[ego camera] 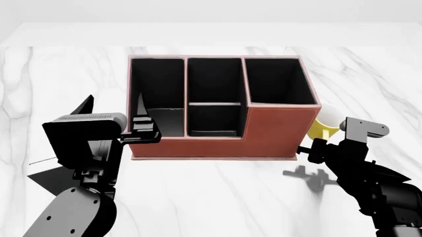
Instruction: Pick up the yellow and white mug and place it to the right of the caddy.
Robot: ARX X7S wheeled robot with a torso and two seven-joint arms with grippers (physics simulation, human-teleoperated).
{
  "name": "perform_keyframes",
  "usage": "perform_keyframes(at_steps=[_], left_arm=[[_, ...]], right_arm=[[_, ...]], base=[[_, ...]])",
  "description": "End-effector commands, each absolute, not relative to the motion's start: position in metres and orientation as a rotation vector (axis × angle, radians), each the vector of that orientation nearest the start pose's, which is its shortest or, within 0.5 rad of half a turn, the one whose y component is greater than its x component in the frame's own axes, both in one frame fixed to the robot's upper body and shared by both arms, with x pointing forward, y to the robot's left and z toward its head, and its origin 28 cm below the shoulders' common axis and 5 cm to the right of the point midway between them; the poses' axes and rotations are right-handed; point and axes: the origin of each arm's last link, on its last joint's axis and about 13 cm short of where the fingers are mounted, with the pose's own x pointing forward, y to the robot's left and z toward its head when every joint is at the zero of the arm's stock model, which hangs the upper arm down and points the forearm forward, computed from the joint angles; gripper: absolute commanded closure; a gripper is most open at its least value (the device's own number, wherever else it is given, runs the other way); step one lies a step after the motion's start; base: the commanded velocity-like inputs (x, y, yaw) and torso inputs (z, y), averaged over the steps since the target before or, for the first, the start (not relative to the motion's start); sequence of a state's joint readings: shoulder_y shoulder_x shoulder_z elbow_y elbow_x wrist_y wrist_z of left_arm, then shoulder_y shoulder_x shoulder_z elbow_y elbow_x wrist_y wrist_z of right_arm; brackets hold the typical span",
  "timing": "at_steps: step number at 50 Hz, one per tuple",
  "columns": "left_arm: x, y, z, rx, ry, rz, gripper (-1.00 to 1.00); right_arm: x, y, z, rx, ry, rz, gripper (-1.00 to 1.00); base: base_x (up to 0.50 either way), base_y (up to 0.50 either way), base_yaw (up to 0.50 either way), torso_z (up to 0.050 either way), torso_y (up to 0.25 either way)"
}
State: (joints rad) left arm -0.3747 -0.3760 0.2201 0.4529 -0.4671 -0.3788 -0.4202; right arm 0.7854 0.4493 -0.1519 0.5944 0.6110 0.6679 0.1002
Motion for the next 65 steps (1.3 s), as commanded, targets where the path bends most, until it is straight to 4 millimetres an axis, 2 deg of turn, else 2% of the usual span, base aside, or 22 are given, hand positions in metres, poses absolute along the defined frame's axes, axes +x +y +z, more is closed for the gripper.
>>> perform_keyframes(at_steps=[1,14,27,65], left_arm=[[0.253,0.217,0.162,-0.054,-0.312,0.010,-1.00],[0.253,0.217,0.162,-0.056,-0.312,0.010,-1.00],[0.254,0.217,0.161,-0.056,-0.311,0.010,-1.00],[0.255,0.216,0.160,-0.048,-0.307,0.012,-1.00]], right_arm=[[0.333,-0.222,0.097,0.168,0.479,-0.162,1.00],[0.333,-0.221,0.091,0.170,0.499,-0.161,1.00],[0.337,-0.220,0.079,0.178,0.547,-0.148,1.00],[0.354,-0.221,0.059,0.198,0.579,-0.148,1.00]], base=[[0.00,0.00,0.00,0.000,0.000],[0.00,0.00,0.00,0.000,0.000],[0.00,0.00,0.00,0.000,0.001],[0.00,0.00,0.00,0.000,-0.002]])
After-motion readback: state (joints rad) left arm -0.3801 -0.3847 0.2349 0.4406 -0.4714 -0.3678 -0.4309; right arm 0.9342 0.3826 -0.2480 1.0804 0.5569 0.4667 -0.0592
